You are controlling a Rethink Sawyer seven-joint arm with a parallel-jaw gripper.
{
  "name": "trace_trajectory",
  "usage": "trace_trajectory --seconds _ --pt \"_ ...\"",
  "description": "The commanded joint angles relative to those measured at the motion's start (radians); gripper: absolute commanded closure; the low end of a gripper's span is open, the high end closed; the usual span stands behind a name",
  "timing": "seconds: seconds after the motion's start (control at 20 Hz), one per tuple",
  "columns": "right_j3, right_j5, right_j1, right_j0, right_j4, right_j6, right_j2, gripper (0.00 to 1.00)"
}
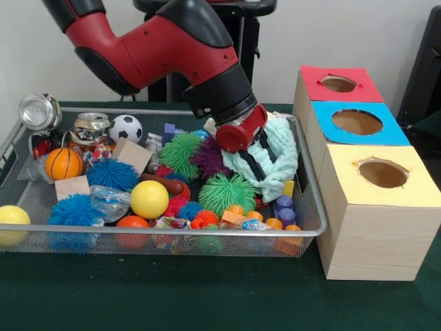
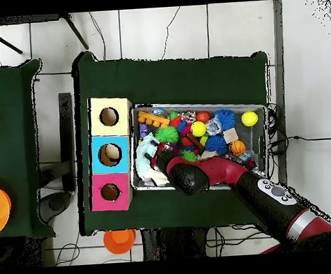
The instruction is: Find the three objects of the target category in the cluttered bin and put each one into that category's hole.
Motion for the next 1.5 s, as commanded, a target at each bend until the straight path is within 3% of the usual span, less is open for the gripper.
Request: trace_trajectory --seconds 0.05,0.25,0.35,0.5,0.65,0.85,1.05,1.25,1.5 --pt "-0.061 -0.011 -0.041 0.091 -0.105 0.194 -0.293 0.00" --pt "-0.052 -0.108 -0.139 0.189 -0.094 0.225 -0.403 0.00" --pt "-0.036 -0.109 -0.172 0.184 -0.075 0.204 -0.404 0.00" --pt "-0.008 -0.064 -0.194 0.144 -0.043 0.164 -0.361 0.00" --pt "0.060 0.052 -0.234 0.064 0.017 0.121 -0.259 0.00" --pt "0.129 0.148 -0.363 0.063 0.084 0.119 -0.227 0.00" --pt "0.132 0.172 -0.424 0.078 0.082 0.119 -0.232 0.00" --pt "0.070 0.165 -0.399 0.109 0.040 0.120 -0.265 0.00" --pt "-0.022 0.145 -0.319 0.116 -0.004 0.099 -0.294 0.00"
